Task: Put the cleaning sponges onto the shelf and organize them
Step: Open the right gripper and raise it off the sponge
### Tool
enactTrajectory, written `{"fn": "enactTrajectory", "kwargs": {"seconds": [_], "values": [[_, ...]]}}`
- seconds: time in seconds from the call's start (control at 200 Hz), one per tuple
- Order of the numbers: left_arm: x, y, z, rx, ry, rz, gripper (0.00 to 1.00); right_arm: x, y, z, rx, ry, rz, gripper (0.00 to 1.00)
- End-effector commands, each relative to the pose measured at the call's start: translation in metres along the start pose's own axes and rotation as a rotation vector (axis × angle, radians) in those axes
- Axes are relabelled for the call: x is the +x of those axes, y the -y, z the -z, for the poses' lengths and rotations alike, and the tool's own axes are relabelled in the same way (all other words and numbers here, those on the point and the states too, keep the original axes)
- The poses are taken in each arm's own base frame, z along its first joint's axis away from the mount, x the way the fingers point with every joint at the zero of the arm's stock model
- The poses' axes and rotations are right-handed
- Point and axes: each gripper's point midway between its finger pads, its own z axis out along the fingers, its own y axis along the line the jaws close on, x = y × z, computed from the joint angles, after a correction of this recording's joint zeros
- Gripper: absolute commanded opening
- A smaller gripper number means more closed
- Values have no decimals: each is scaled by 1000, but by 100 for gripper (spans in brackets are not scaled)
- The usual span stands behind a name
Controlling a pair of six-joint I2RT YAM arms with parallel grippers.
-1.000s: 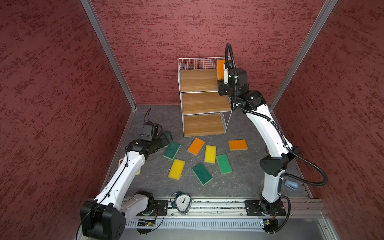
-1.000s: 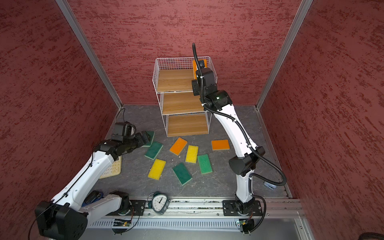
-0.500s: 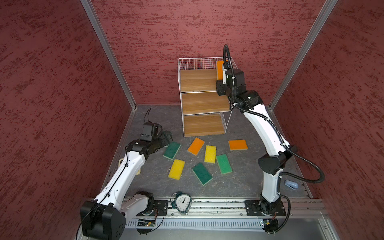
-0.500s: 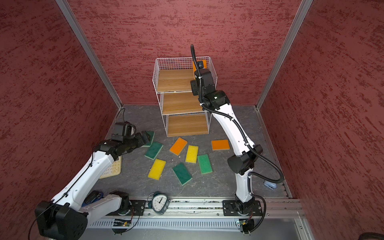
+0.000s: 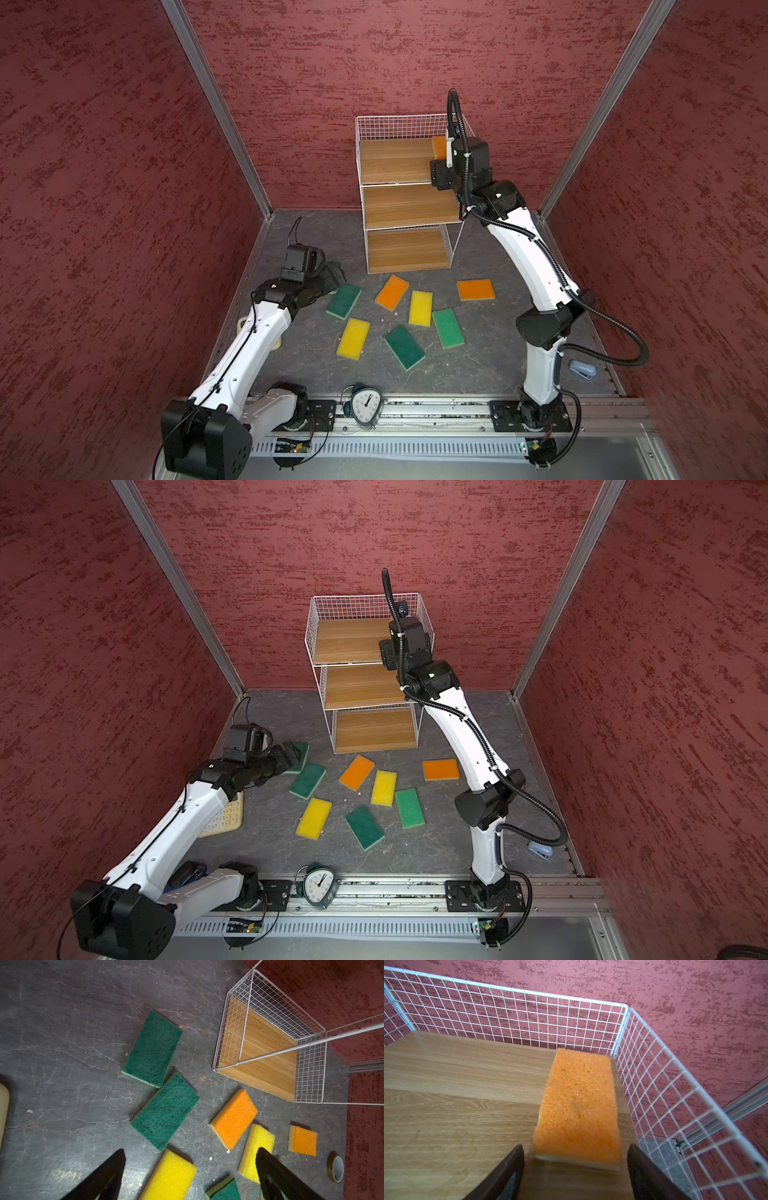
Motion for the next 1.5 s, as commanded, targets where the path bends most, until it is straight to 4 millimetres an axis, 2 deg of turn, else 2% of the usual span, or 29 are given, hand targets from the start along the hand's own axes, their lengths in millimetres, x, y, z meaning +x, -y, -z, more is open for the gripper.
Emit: {"fn": "enactTrajectory", "kwargs": {"seconds": [0.0,0.361,0.686,0.787,0.847,0.857,0.897,1.132,1.287,1.498], "values": [[-7,4,6,10,32,2,98,-7,4,4,2,15,6,80],[-7,4,7,8,33,19,99,-39,4,45,-1,99,10,92],[-7,4,13,11,37,14,99,-48,0,71,-63,113,-25,92],[-7,4,18,16,44,15,99,-47,-3,77,-97,105,-36,85],[-7,4,20,19,48,13,99,-46,-3,79,-104,98,-45,74],[-6,4,20,19,49,13,99,-46,-2,80,-105,95,-47,69],[-6,4,22,20,51,13,99,-45,-1,82,-106,88,-53,60],[-4,3,27,28,55,14,98,-38,-12,93,-202,48,-79,43],[-4,7,28,55,59,3,98,-36,-22,103,-285,29,-96,41],[-2,2,34,27,54,-33,98,-32,-21,117,-319,21,-116,42]]}}
